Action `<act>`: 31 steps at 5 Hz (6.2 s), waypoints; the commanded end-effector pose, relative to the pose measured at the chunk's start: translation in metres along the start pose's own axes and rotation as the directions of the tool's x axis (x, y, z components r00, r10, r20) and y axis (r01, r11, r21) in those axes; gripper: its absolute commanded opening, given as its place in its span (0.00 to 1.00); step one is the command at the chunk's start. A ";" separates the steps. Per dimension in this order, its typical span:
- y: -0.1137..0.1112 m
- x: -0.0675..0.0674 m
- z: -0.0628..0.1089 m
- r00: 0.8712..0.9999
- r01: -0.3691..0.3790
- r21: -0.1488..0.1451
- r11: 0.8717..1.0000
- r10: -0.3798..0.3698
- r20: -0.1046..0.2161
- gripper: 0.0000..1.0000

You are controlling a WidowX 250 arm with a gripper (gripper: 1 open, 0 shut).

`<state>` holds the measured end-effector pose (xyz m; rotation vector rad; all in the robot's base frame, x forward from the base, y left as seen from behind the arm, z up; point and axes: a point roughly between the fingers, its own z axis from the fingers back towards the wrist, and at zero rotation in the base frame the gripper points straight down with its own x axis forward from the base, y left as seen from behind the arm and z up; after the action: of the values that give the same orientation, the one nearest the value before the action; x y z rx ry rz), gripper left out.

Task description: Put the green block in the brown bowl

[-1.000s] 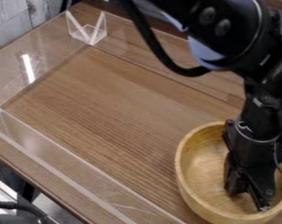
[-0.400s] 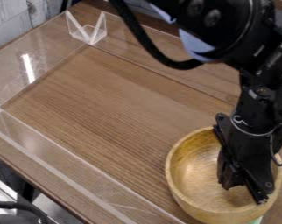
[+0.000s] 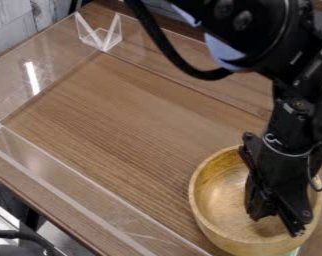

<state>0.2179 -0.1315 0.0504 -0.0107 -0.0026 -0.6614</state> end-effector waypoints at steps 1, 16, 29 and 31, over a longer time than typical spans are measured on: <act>0.001 0.008 0.010 0.999 -0.034 -0.005 0.999 0.034 0.026 0.00; 0.003 -0.003 0.015 0.967 -0.212 -0.095 0.973 0.195 -0.162 0.00; 0.008 -0.007 0.078 0.936 -0.350 -0.073 0.934 0.346 -0.061 0.00; 0.005 -0.008 0.081 0.928 -0.372 -0.069 0.926 0.370 -0.047 0.00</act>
<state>0.2105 -0.1197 0.1129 -0.0528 0.1327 -0.2723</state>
